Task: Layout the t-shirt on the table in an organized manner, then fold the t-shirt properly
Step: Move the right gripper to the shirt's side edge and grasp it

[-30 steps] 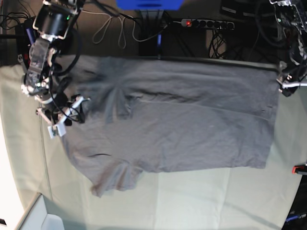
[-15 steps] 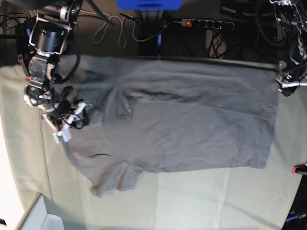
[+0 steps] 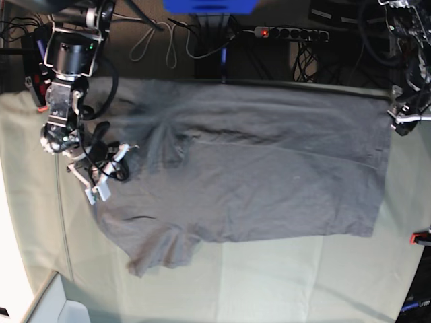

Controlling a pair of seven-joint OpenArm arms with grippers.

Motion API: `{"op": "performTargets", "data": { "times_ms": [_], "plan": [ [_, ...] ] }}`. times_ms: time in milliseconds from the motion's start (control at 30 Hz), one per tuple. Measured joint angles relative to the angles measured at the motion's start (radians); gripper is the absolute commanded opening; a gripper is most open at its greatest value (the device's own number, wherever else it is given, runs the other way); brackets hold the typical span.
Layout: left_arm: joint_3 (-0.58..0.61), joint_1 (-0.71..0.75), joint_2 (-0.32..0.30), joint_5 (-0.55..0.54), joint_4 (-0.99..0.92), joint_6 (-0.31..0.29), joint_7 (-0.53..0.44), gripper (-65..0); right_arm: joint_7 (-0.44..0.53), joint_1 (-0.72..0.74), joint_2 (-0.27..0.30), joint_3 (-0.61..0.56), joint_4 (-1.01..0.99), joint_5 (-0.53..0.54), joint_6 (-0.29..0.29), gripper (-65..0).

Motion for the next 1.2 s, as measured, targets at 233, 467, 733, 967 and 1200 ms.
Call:
{"op": "performTargets", "data": {
  "times_ms": [233, 467, 733, 967, 1200],
  "plan": [
    [0.0, -0.019, 0.0, 0.003, 0.0, 0.0, 0.0, -33.0, -0.004, 0.043, 0.001, -0.024, 0.003, -0.002, 0.0, -65.0],
    [0.0, -0.019, -0.001, 0.003, 0.0, 0.0, 0.0, -33.0, -0.001, 0.105, 0.0, -0.024, 0.0, 0.001, 0.0, -65.0],
    [0.0, -0.048, 0.0, 0.002, 0.0, 0.003, -0.003, -33.0, -0.002, 0.112, 0.0, -0.026, 0.0, 0.001, 0.0, -65.0],
    [0.005, -0.177, 0.001, 0.005, -0.092, 0.001, -0.003, -32.9, -0.002, 0.106, 0.0, -0.026, -0.003, 0.0, 0.0, -65.0],
    [0.09, -0.325, -0.002, 0.0, -0.278, 0.003, -0.011, -32.9, 0.0, 0.092, 0.001, -0.027, -0.004, 0.0, 0.0, -65.0]
  ]
}}
